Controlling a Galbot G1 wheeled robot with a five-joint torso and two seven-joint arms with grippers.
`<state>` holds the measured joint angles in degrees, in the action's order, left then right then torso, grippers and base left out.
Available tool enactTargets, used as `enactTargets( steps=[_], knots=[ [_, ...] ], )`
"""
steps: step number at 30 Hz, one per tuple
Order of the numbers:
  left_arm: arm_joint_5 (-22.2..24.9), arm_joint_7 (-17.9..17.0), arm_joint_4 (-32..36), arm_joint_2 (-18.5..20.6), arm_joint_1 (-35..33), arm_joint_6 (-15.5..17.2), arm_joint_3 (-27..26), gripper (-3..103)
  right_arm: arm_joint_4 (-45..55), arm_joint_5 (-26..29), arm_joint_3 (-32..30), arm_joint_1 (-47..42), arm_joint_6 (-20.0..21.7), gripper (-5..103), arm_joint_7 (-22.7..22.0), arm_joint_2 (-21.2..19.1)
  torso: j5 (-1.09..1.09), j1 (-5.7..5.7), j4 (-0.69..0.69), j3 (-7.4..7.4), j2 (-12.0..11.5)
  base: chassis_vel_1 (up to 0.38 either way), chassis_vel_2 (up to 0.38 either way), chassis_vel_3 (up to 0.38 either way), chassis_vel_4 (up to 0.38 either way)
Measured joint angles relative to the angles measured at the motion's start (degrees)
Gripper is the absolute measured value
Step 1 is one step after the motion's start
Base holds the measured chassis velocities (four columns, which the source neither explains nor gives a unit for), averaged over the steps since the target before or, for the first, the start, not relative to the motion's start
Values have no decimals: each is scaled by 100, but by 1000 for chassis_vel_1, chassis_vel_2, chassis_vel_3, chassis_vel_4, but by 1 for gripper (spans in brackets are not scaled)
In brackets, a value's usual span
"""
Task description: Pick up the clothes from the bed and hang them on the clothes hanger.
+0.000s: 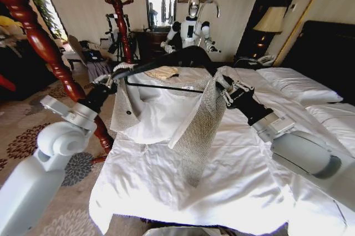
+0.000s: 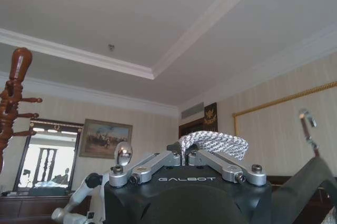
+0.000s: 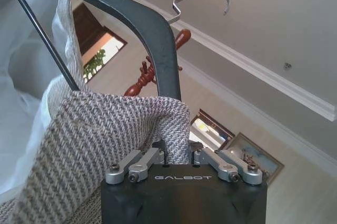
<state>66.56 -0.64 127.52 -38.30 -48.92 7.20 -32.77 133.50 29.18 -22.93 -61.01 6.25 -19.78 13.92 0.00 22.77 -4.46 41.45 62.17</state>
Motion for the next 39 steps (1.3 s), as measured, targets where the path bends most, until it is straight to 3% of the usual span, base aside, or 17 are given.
enactTargets(
  steps=[9, 18, 22, 26, 35, 36, 37, 39],
  knots=[
    [324, -42, 290, 240, 481, 96, 81, 1, -69, -148, 274, 4, 357, 19, -269, 82, -1, 0, 0, 0, 0, 0, 0, 0, 0],
    [395, 355, 599, 504, 1031, 223, 630, 1, -68, -231, 679, 13, 636, 19, -444, 109, 0, 0, -1, -1, 0, 0, 0, 0, 0],
    [73, 611, 730, 605, 980, 264, 953, 1, -69, -241, 889, 79, 662, 19, -466, 181, 2, 0, -1, -1, 0, 0, 0, 0, 0],
    [-538, 876, 840, 591, 570, 289, 1215, 1, -94, -271, 1056, 115, 684, 19, -488, 269, -1, 0, 1, -1, 0, 0, 0, 0, 0],
    [-1028, 1229, 947, 614, 113, 300, 1317, 1, -138, -328, 1307, 220, 904, 19, -677, 393, 0, 0, 0, -1, 0, 0, 0, 0, 0],
    [-1101, 1295, 962, 639, 53, 300, 1321, 1, -138, -306, 1336, 243, 956, 19, -725, 407, 0, 0, 0, -1, 0, 0, 0, 0, 0],
    [-1473, 1598, 1015, 801, -205, 276, 1343, 1, -97, -98, 1400, 353, 1077, 19, -884, 516, 1, 0, -1, -1, 0, 0, 0, 0, 0],
    [-1590, 1671, 1015, 844, -276, 262, 1354, 1, -79, -47, 1396, 383, 1071, 19, -891, 555, 1, 0, 0, -1, 0, 0, 0, 0, 0]
  ],
)
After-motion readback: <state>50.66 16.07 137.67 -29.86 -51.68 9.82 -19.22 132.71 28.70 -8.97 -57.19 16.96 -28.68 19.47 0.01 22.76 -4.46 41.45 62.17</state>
